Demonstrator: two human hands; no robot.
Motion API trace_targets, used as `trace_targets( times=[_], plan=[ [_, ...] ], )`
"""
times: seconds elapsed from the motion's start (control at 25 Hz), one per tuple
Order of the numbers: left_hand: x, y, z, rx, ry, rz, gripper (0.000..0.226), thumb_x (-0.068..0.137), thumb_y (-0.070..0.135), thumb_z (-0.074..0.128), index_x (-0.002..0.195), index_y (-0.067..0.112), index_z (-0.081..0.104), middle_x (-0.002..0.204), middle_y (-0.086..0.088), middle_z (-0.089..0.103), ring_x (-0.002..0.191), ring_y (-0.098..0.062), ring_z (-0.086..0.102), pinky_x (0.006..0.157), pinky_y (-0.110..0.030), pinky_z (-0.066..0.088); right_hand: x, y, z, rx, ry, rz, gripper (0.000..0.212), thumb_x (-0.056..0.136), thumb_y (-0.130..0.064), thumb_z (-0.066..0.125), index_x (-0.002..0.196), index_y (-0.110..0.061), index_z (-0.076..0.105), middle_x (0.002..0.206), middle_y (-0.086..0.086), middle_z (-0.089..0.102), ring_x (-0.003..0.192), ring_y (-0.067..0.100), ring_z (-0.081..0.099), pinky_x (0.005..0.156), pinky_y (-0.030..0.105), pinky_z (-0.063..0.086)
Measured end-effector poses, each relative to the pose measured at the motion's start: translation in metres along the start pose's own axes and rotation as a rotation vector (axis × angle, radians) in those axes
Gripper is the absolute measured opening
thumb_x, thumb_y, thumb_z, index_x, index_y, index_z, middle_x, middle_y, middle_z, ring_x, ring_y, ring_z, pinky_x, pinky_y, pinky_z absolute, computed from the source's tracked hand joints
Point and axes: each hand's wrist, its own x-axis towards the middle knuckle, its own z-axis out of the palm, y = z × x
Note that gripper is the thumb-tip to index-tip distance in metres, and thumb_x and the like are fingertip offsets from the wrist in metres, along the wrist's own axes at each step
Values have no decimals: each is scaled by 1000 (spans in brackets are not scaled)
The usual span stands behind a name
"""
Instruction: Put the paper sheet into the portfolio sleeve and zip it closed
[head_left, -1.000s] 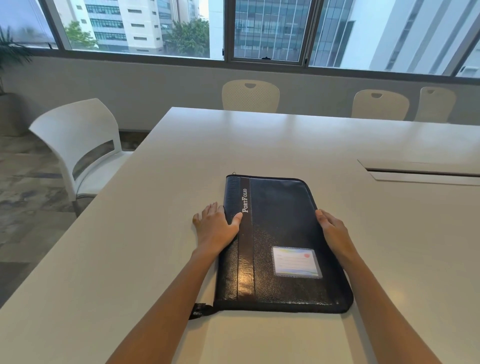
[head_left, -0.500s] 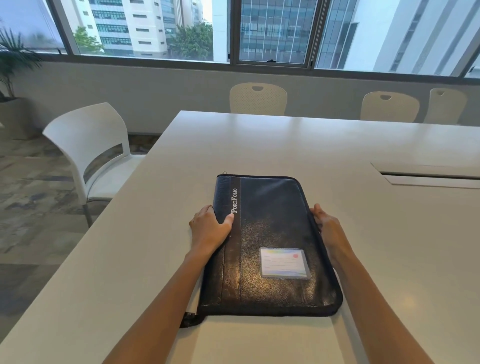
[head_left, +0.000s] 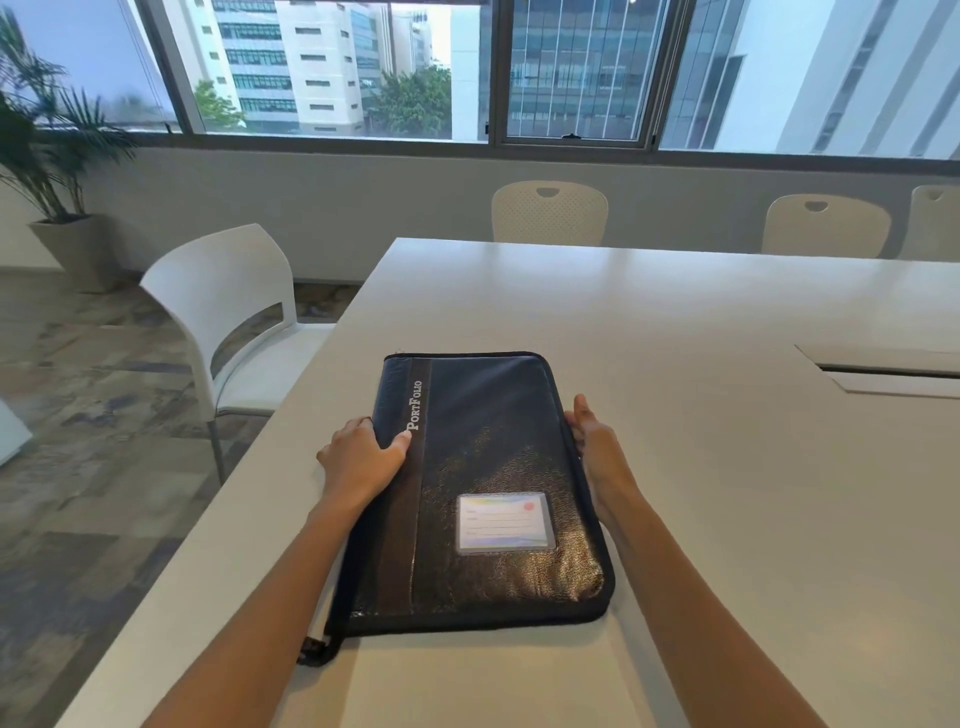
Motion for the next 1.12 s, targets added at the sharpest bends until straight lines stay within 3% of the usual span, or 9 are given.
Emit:
trace_targets(
  times=[0.12, 0.2, 0.36, 0.48, 0.6, 0.68, 0.76, 1.12],
  plan=[
    [14, -17, -8, 24, 0, -30, 45, 88, 54, 53, 103, 12, 62, 106, -7, 65, 100, -28, 58, 90, -43, 39, 5, -3, 27, -11, -2, 3, 51, 98, -56, 35, 96, -21, 72, 99, 2, 74, 92, 20, 69, 74, 30, 59],
    [23, -26, -13, 28, 1, -40, 44, 88, 55, 53, 99, 14, 63, 103, -6, 66, 97, -27, 58, 91, -44, 38, 7, -1, 41, -33, -6, 15, 55, 97, -57, 36, 109, -15, 71, 109, 8, 72, 101, 27, 67, 92, 44, 55],
    [36, -40, -18, 79, 12, -22, 42, 87, 58, 51, 92, 18, 61, 100, -5, 67, 95, -26, 58, 92, -46, 38, 12, 6, 60, -102, -12, -18, 55, 97, -55, 35, 126, -18, 63, 126, 4, 65, 115, 26, 60, 103, 49, 47],
    [36, -49, -14, 147, 23, 33, 53, 89, 64, 44, 104, 16, 61, 111, -5, 65, 106, -26, 57, 99, -52, 34, 14, 17, 66, -332, 17, -103, 56, 97, -54, 39, 139, -18, 51, 140, 4, 55, 132, 29, 47, 111, 51, 37],
    [34, -51, -9, 248, 12, 78, 66, 91, 65, 35, 125, 11, 54, 131, -7, 57, 123, -27, 49, 106, -55, 26, 17, 26, 67, -637, 48, -205, 54, 99, -40, 45, 143, -9, 42, 146, 11, 46, 140, 33, 34, 117, 52, 24],
    [34, -51, -9, 293, -14, 82, 72, 92, 65, 31, 134, 10, 47, 141, -8, 50, 131, -27, 44, 109, -56, 22, 17, 31, 71, -895, 34, -250, 59, 101, -33, 40, 150, -2, 25, 158, 16, 26, 148, 31, 14, 122, 46, 7],
    [34, -50, -9, 315, -39, 72, 75, 92, 66, 28, 140, 9, 41, 147, -8, 43, 135, -26, 39, 110, -56, 21, 16, 35, 73, -1076, 41, -298, 62, 103, -32, 32, 152, 0, 11, 162, 19, 7, 150, 29, -1, 120, 42, -1],
    [23, -26, -15, 454, -7, 135, 74, 97, 57, 26, 150, 5, 23, 159, -12, 20, 148, -25, 14, 116, -50, 19, 11, 32, 70, -1269, 61, -388, 63, 104, -39, 21, 153, -2, 6, 162, 18, -3, 149, 29, -10, 119, 39, -5]
  ],
)
